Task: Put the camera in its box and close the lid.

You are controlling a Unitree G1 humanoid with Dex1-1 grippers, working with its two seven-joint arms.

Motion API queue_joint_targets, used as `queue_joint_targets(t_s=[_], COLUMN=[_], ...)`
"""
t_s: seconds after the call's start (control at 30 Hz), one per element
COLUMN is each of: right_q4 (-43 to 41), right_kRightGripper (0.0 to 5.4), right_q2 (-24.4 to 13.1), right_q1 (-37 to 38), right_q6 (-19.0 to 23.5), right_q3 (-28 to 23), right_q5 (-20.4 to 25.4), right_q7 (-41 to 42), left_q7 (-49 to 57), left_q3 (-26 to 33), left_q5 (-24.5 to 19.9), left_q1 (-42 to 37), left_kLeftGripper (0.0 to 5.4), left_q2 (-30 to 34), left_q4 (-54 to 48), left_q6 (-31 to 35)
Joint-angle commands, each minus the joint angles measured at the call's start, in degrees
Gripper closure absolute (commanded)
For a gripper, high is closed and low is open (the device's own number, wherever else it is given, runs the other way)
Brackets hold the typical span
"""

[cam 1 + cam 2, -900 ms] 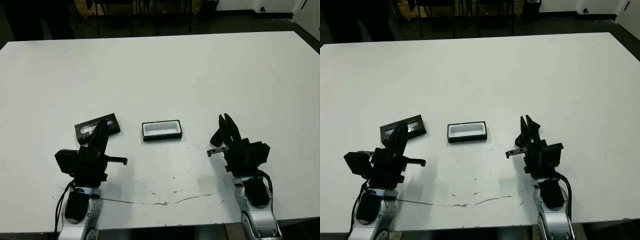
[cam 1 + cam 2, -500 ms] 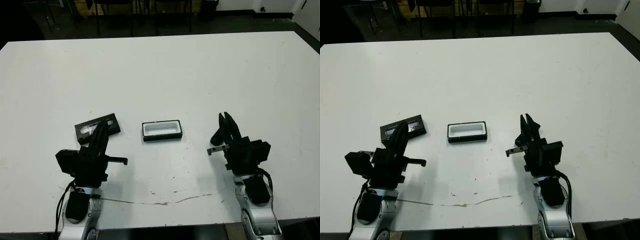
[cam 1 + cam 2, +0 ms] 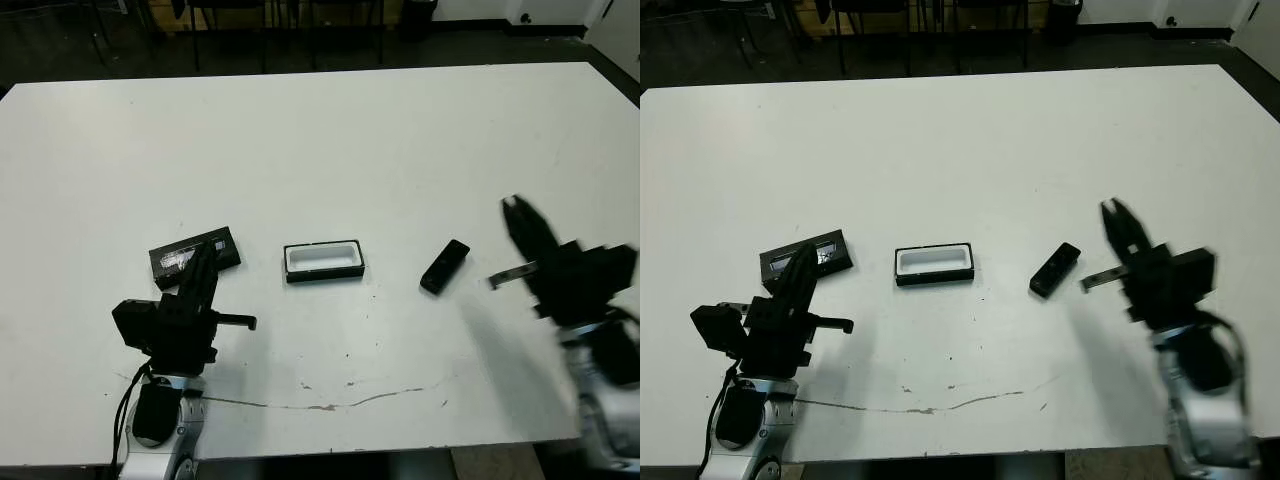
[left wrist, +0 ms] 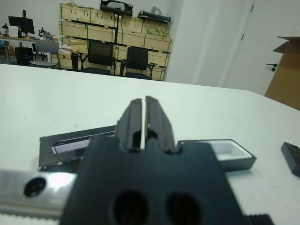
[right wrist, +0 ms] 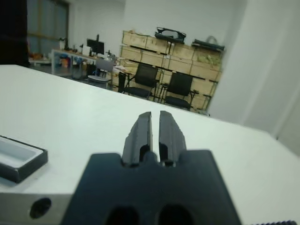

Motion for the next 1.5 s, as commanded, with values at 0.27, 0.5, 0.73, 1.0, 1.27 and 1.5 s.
queue_joint_targets(t_s=[0.27,0.5,0.73,1.0,1.27,1.5], right_q4=[4.92,12.08,13.99,14.78,16.59,20.36], right_kRightGripper=[5.4,5.4,5.4,5.4,5.4,5.4], right_q2=[-12.56,-17.75,-20.12,-22.52,-21.51,-19.59], right_q1=[-3.48,-8.03,-10.37,-12.63,-13.29,-14.93], right_q6=[11.2,14.01,15.5,19.11,19.56,18.36], right_q3=[0.63,5.12,10.4,16.89,19.29,20.98], right_q5=[-0.35,-3.12,-7.11,-11.94,-12.78,-13.79], right_q7=[11.25,19.6,24.59,30.34,32.67,32.12], left_q7=[0.54,0.03,-0.1,-0.04,-0.32,-0.54], left_q3=[0.37,0.6,0.57,0.71,0.77,0.81], left_q5=[0.15,-0.71,-1.16,-0.35,-0.67,-0.94], left_q1=[1.64,2.22,2.63,2.71,2.87,3.0], left_kLeftGripper=[5.39,5.39,5.39,5.39,5.39,5.39], left_q2=[0.09,0.3,0.36,0.68,0.64,0.63], left_q4=[0.72,0.19,0.12,0.1,-0.04,-0.14], left_q6=[0.6,0.92,0.83,0.73,1.0,1.13])
